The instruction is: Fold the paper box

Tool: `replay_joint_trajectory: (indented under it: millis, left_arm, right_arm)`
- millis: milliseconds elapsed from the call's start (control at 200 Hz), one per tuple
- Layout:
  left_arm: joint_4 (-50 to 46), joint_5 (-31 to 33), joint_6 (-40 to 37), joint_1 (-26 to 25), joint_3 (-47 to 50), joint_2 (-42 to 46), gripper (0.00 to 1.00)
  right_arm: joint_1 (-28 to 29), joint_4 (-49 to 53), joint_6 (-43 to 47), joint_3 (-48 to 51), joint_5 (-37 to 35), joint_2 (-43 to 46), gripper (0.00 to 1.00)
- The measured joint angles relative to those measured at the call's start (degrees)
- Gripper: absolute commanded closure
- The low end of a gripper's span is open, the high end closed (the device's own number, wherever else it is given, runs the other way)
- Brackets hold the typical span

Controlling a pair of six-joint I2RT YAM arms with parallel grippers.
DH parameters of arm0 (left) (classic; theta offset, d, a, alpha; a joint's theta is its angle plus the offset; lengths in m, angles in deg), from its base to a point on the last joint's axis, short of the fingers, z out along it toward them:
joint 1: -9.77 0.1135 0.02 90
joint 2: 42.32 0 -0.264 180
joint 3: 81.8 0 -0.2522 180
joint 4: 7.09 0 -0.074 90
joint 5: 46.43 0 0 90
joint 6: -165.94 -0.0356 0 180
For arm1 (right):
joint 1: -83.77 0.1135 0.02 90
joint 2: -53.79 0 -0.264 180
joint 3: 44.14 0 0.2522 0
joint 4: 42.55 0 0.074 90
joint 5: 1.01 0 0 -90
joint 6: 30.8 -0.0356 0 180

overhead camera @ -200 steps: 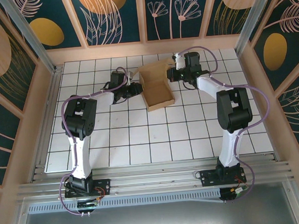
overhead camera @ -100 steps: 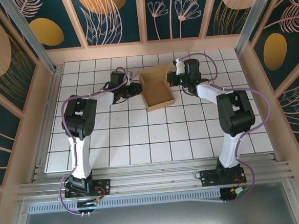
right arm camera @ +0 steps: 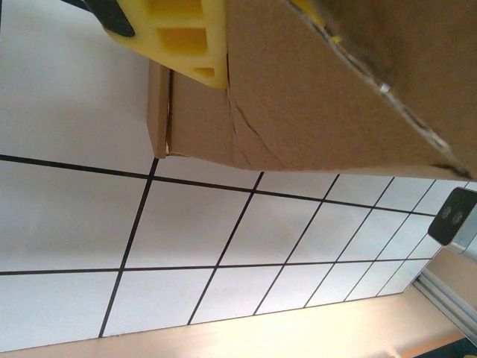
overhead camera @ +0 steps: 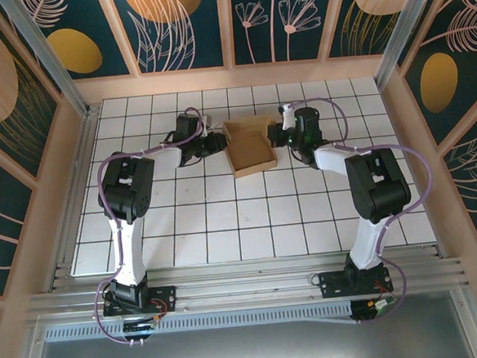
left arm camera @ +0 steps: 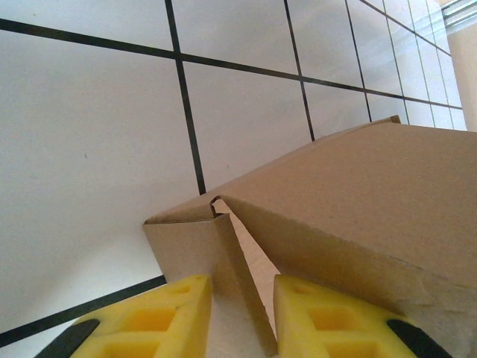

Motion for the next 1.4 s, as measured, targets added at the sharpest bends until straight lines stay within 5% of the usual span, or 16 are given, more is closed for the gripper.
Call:
replay_joint_trajectory:
  millis: [415,776,1396]
  left_arm:
    - [-0.24,1.22,-0.37,-0.04,3.69,2.89,0.60]
    - [-0.68,4.22,-0.44,-0.26,5.77,6.49,0.60]
    - [-2.84,7.78,-0.42,-0.26,8.46,11.41,0.61]
  right_arm:
    - [1.20,-4.50,-2.49,7.63,-1.95,1.49,0.90]
    - [2.78,0.66,-4.52,11.43,-0.09,4.39,0.70]
    - [2.49,2.16,-9.03,22.56,-1.09,24.68,0.53]
